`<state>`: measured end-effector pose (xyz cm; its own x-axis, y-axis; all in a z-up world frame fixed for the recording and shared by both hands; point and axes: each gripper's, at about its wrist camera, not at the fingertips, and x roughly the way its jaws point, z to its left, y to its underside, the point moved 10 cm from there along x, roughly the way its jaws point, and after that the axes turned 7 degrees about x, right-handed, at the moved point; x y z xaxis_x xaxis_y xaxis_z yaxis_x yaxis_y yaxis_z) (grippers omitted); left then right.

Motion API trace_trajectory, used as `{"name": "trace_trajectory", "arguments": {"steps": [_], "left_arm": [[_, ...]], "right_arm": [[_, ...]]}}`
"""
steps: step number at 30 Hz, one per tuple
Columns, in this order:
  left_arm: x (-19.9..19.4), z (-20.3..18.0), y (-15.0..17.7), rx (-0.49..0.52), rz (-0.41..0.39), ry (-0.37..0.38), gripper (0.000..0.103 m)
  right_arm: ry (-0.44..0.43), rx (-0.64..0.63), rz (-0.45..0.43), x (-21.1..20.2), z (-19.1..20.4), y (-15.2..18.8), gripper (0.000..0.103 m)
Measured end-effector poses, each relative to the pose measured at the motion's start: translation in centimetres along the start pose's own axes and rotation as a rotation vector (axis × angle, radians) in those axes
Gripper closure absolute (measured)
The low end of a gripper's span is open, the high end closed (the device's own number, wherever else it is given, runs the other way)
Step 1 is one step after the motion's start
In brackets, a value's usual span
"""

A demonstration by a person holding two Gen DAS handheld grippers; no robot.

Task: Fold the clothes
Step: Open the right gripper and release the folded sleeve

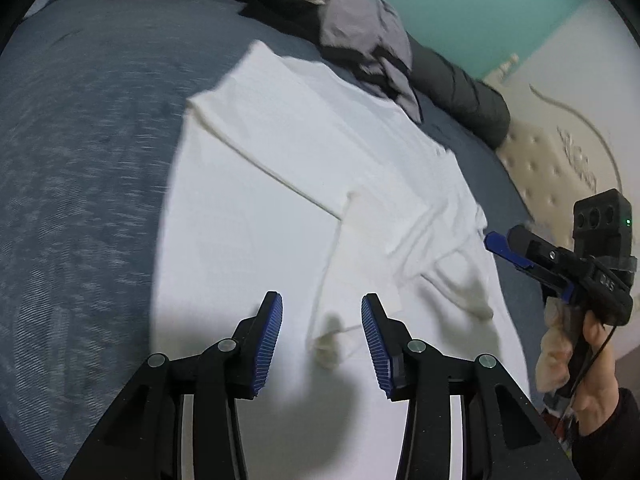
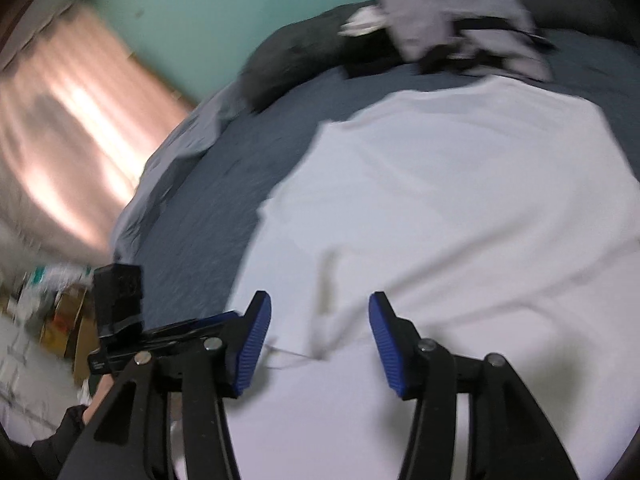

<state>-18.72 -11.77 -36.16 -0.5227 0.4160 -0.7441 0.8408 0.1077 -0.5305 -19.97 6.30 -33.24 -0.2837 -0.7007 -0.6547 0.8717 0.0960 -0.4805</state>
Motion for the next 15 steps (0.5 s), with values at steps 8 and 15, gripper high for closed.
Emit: {"name": "trace_trajectory", "arguments": {"steps": [8, 15], "left_arm": [[3.6, -4.0, 0.0, 0.140, 0.071, -0.051, 0.049], [5.8, -4.8, 0.4, 0.191, 0.111, -0.092, 0.049]], "right_arm": [[0.138, 0.096, -0.078, -3.4, -8.0, 1.6, 0.048], [0.112, 0.103, -0.120, -4.1, -9.3, 3.3, 0.048]]}}
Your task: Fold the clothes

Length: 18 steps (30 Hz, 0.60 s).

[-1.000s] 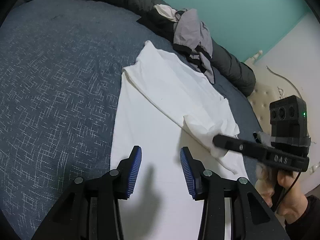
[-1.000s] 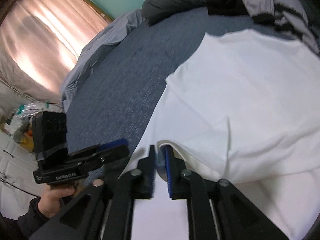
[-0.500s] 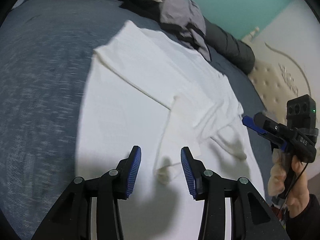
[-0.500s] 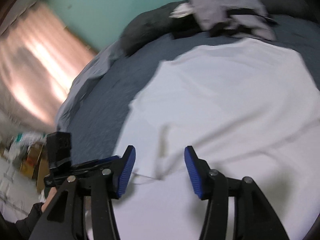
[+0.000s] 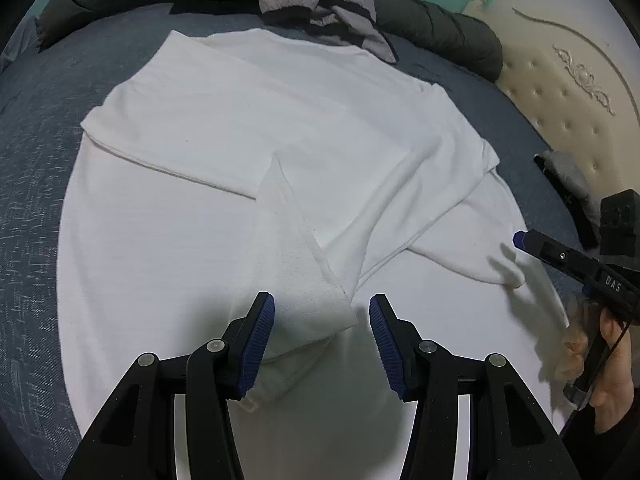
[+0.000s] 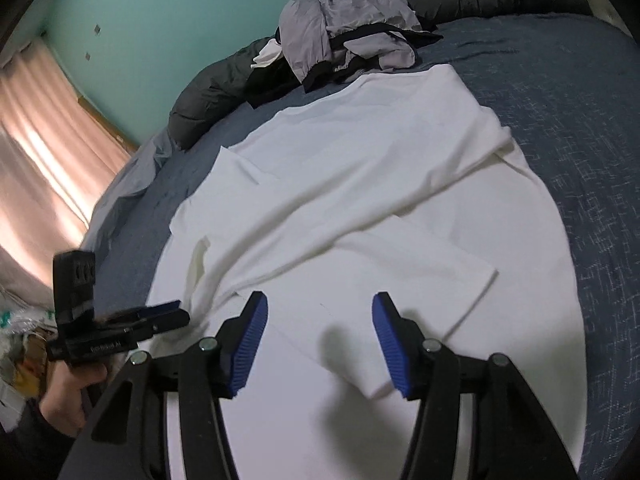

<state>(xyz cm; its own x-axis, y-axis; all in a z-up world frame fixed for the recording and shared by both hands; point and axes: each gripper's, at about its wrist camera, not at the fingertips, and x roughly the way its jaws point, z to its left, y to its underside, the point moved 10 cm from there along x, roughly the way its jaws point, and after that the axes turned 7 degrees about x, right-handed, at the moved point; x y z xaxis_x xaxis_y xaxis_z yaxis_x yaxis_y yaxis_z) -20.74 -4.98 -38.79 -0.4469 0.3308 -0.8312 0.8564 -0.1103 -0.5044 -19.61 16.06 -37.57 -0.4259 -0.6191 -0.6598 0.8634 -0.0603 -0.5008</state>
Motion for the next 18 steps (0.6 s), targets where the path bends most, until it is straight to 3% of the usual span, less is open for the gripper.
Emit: {"name": "trace_trajectory", "arguments": {"steps": [5, 12, 18], "left_arm": [[-0.2, -0.1, -0.2, 0.013, -0.005, -0.012, 0.051], [-0.7, 0.6, -0.1, 0.017, -0.015, -0.012, 0.091], [-1.7, 1.2, -0.6, -0.004, -0.046, 0.002, 0.098]], "right_arm": [[-0.030, -0.001, 0.020, 1.0, -0.2, 0.0, 0.048], [-0.045, 0.039, 0.036, 1.2, -0.7, -0.1, 0.044], [-0.045, 0.043, 0.024, 0.9, -0.8, -0.3, 0.039]]}}
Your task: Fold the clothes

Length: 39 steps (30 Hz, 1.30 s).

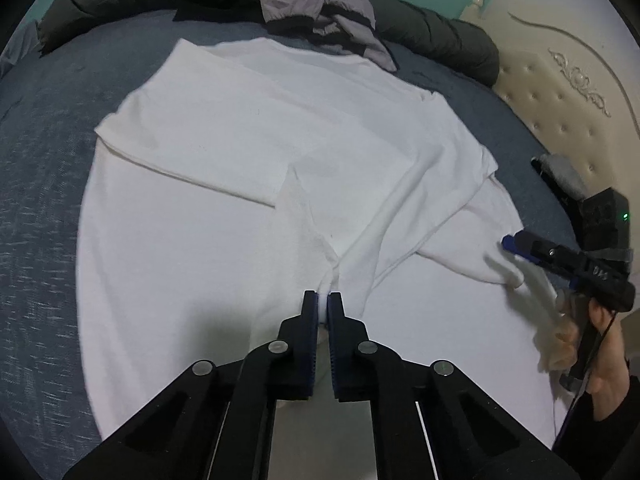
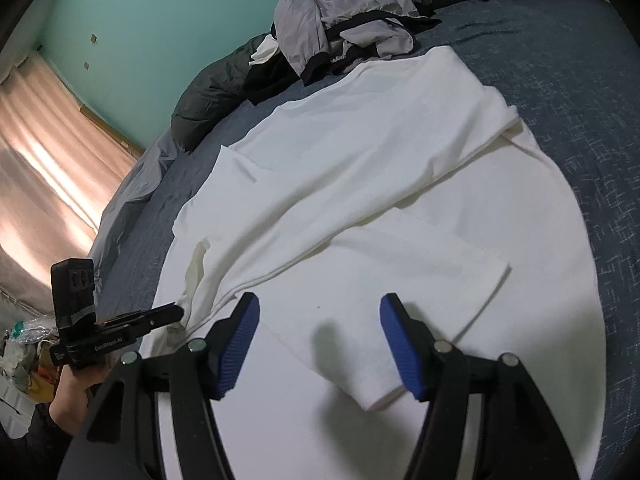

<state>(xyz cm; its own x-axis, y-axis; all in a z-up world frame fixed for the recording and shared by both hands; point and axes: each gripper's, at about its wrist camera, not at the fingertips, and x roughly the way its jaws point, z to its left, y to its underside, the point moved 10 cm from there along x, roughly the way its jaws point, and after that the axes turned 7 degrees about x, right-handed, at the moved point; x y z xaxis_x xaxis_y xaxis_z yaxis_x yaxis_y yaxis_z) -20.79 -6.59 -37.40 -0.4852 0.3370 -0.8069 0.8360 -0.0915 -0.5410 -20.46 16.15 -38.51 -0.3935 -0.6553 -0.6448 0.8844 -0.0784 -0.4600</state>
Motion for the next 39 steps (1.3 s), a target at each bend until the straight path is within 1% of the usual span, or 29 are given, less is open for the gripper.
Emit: {"name": "trace_trajectory", "arguments": {"steps": [2, 3, 5, 7, 8, 10, 11, 12, 13, 14, 15, 16, 18, 20, 23, 24, 25, 26, 27, 28, 31, 35, 37, 39], "left_arm": [[-1.5, 1.2, -0.4, -0.038, -0.036, 0.000, 0.098], [-2.4, 2.2, -0.5, -0.059, -0.058, -0.012, 0.098], [-3.6, 4.3, -0.5, -0.089, -0.078, -0.051, 0.098], [-3.9, 6.3, -0.1, -0.129, -0.082, -0.074, 0.098], [-3.8, 7.2, 0.2, -0.161, -0.082, -0.074, 0.098], [-3.3, 8.7, 0.9, -0.222, -0.068, -0.079, 0.097], [-3.0, 9.0, 1.2, -0.236, -0.054, -0.077, 0.096], [-2.7, 9.2, 1.4, -0.246, -0.045, -0.075, 0.088], [-2.5, 9.1, 1.5, -0.248, -0.043, -0.070, 0.076], [-2.4, 9.0, 1.6, -0.250, -0.041, -0.059, 0.071], [-2.4, 8.8, 1.5, -0.253, -0.045, -0.048, 0.061], [-2.4, 8.7, 1.4, -0.257, -0.048, -0.034, 0.053], [-2.2, 8.7, 1.2, -0.268, -0.057, -0.013, 0.049], [-1.9, 8.7, 1.0, -0.265, -0.061, -0.008, 0.049], [-1.2, 8.9, 0.7, -0.245, -0.064, -0.025, 0.049], [-0.9, 8.8, 0.8, -0.248, -0.060, -0.016, 0.053], [-0.6, 8.8, 0.9, -0.251, -0.057, -0.007, 0.066], [-0.4, 8.7, 1.0, -0.252, -0.052, -0.001, 0.076], [-0.1, 8.6, 1.0, -0.248, -0.045, -0.001, 0.091], [0.1, 8.5, 1.0, -0.242, -0.040, -0.003, 0.097], [-1.0, 8.2, 1.0, -0.238, -0.072, 0.012, 0.099], [-3.9, 8.5, -0.2, -0.246, -0.157, 0.000, 0.100], [-4.5, 8.8, -0.4, -0.256, -0.167, 0.002, 0.100], [-4.2, 9.1, -0.3, -0.263, -0.159, -0.001, 0.100]], "right_arm": [[-0.002, -0.004, -0.001, 0.0, 0.1, -0.1, 0.039], [-0.002, -0.008, 0.000, 0.0, 0.2, -0.1, 0.039], [-0.004, -0.009, 0.001, 0.0, 0.2, -0.1, 0.039], [-0.009, 0.002, 0.005, 0.1, 0.1, -0.1, 0.039], [-0.013, 0.009, 0.007, 0.1, 0.0, -0.1, 0.039], [-0.017, 0.022, 0.009, 0.1, -0.2, -0.1, 0.039], [-0.015, 0.023, 0.009, 0.1, -0.2, -0.2, 0.039], [-0.012, 0.022, 0.006, 0.0, -0.2, -0.2, 0.039], [-0.010, 0.020, 0.003, 0.0, -0.2, -0.3, 0.039], [-0.013, 0.020, 0.000, -0.1, -0.1, -0.3, 0.039], [-0.016, 0.020, -0.001, -0.2, 0.0, -0.4, 0.039], [-0.017, 0.019, -0.002, -0.2, 0.1, -0.4, 0.039], [-0.017, 0.011, 0.003, 0.0, 0.3, -0.3, 0.039], [-0.019, 0.004, 0.010, 0.2, 0.5, -0.1, 0.039], [-0.020, -0.001, 0.022, 0.4, 0.6, 0.2, 0.039], [-0.020, 0.001, 0.024, 0.4, 0.5, 0.2, 0.039], [-0.022, 0.003, 0.024, 0.4, 0.5, 0.2, 0.039], [-0.023, 0.007, 0.022, 0.3, 0.5, 0.1, 0.039], [-0.024, 0.011, 0.017, 0.2, 0.4, 0.0, 0.039], [-0.026, 0.016, 0.012, 0.0, 0.4, -0.1, 0.039], [-0.026, 0.023, 0.003, -0.2, 0.1, -0.4, 0.039], [-0.034, 0.046, -0.001, -0.4, -0.3, -0.6, 0.039], [-0.032, 0.053, -0.001, -0.4, -0.5, -0.6, 0.039], [-0.029, 0.055, 0.001, -0.3, -0.7, -0.7, 0.039]]}}
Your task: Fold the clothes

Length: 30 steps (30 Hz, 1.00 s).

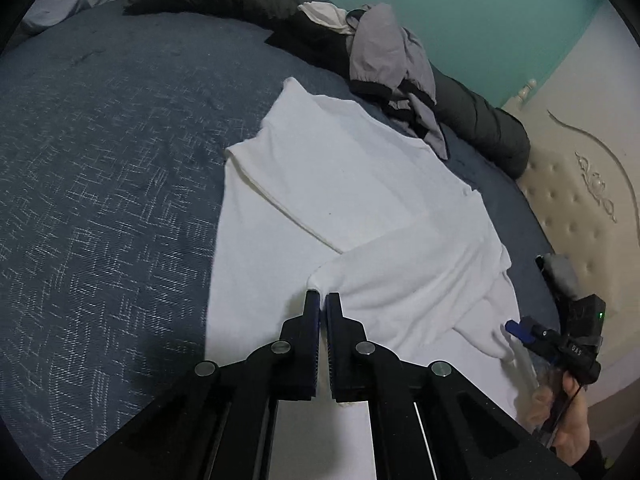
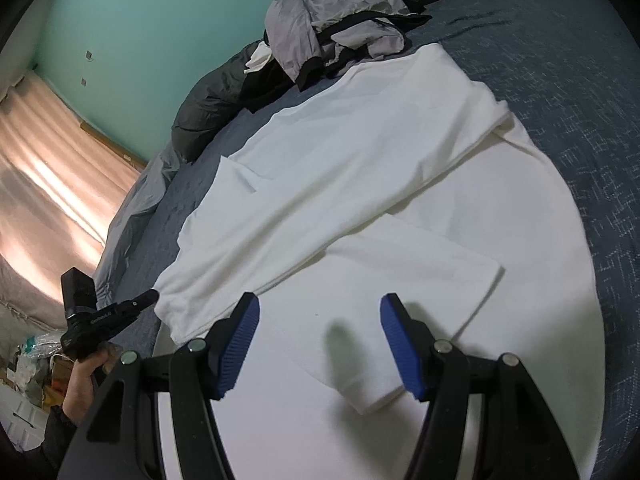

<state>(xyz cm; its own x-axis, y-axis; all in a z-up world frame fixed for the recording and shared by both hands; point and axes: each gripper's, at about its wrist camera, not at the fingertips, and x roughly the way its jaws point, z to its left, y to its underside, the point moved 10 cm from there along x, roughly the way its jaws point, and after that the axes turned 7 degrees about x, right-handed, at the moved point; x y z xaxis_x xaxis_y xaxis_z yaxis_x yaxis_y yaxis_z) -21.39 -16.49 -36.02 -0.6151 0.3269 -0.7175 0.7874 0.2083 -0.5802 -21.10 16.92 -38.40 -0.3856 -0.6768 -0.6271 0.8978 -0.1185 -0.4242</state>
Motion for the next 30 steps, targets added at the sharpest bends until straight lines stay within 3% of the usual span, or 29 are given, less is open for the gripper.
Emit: {"name": "trace_trajectory", "arguments": {"steps": [8, 11, 12, 15, 16, 21, 26, 30], "left_arm": [[1.4, 2.3, 0.6, -0.069, 0.038, -0.016, 0.099], [1.4, 2.8, 1.2, -0.075, 0.060, -0.072, 0.095], [1.0, 2.8, 1.2, -0.065, 0.053, -0.086, 0.091], [-0.1, 1.8, 0.4, -0.052, 0.010, -0.050, 0.068], [-0.2, 1.5, 0.2, -0.047, 0.004, -0.040, 0.067], [1.3, -0.6, 0.8, 0.028, 0.047, -0.025, 0.067], [3.7, -2.3, 3.1, 0.121, 0.147, -0.043, 0.067], [4.0, -2.3, 3.2, 0.115, 0.151, -0.047, 0.067]], "right_arm": [[0.011, 0.009, -0.011, -0.4, -0.6, -0.8, 0.039], [0.028, 0.014, -0.026, -1.3, -1.2, -1.5, 0.039], [0.032, 0.012, -0.035, -1.7, -1.3, -1.8, 0.039], [0.059, 0.006, -0.088, -3.4, -2.0, -3.4, 0.039], [0.072, 0.004, -0.103, -3.9, -2.3, -3.9, 0.039], [0.233, -0.051, -0.118, -5.6, -5.0, -6.0, 0.039], [0.406, -0.206, -0.027, -4.1, -7.0, -7.8, 0.039], [0.532, -0.316, 0.030, -2.0, -8.7, -9.4, 0.039]]}}
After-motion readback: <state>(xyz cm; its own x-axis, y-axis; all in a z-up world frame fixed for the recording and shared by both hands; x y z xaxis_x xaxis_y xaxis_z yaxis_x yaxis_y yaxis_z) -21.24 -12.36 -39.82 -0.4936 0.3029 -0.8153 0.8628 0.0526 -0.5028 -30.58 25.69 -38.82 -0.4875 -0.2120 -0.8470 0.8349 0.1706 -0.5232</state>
